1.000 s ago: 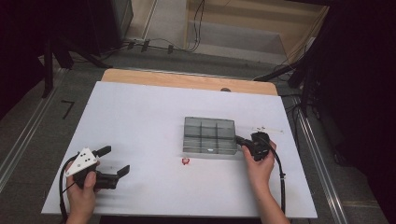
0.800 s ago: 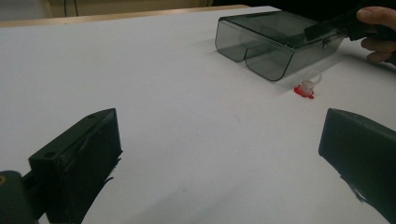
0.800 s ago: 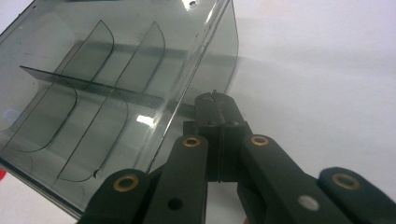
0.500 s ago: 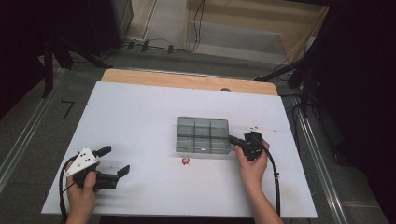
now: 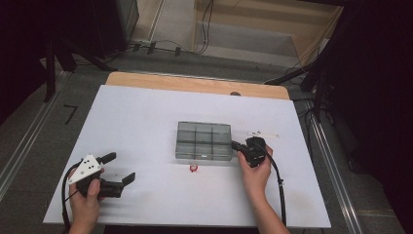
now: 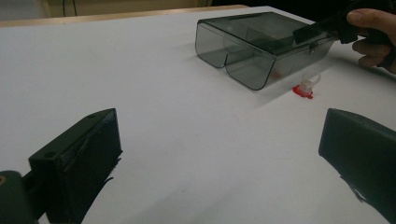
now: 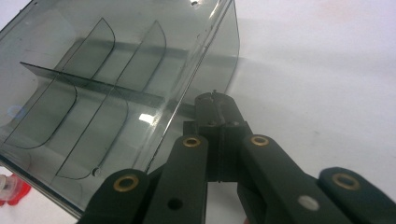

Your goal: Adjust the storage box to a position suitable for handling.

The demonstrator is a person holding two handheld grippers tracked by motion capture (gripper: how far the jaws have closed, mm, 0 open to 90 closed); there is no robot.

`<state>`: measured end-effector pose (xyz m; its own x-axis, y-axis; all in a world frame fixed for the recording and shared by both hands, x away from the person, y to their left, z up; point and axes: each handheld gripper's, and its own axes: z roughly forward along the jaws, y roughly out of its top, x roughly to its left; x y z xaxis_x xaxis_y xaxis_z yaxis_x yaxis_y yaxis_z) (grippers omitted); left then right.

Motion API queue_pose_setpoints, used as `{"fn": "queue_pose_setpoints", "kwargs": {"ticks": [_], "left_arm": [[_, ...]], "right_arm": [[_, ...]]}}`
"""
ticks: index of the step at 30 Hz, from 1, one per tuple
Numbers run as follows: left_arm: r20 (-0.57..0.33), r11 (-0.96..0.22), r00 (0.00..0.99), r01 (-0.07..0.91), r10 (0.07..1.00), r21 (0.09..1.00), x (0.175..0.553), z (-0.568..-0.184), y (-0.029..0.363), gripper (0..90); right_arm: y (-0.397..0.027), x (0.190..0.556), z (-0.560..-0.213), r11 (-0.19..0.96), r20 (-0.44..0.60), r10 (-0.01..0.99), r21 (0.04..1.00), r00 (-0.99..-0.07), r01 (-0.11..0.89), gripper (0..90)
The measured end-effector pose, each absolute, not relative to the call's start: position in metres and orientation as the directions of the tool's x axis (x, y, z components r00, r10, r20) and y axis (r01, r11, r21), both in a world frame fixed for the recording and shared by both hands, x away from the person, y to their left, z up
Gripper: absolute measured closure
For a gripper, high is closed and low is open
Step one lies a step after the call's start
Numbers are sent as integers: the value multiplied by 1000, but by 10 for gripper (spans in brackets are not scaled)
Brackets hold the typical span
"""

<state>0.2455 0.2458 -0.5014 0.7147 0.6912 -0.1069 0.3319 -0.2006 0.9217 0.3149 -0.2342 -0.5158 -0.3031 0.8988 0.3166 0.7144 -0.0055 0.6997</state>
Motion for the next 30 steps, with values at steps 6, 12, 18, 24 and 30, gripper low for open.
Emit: {"fn": "queue_pose_setpoints", "kwargs": {"ticks": [6,12,18,24,30], "left_arm": [[-107,-200,716,331,690,922,245,-501,246,0],[-109,-196,715,329,690,924,245,-501,247,0],[-108,-195,714,329,692,924,245,-502,246,0],[-104,-202,714,330,693,922,245,-501,246,0],[-102,-205,715,330,691,922,245,-501,245,0]], "right_arm": [[-231,315,-515,8,298,904,704,-306,710,884],[-236,311,-512,18,265,913,736,-312,677,744],[-244,299,-503,23,208,932,783,-297,621,422],[-252,285,-494,42,205,910,818,-360,573,131],[-255,269,-483,82,241,817,851,-524,520,57]]}}
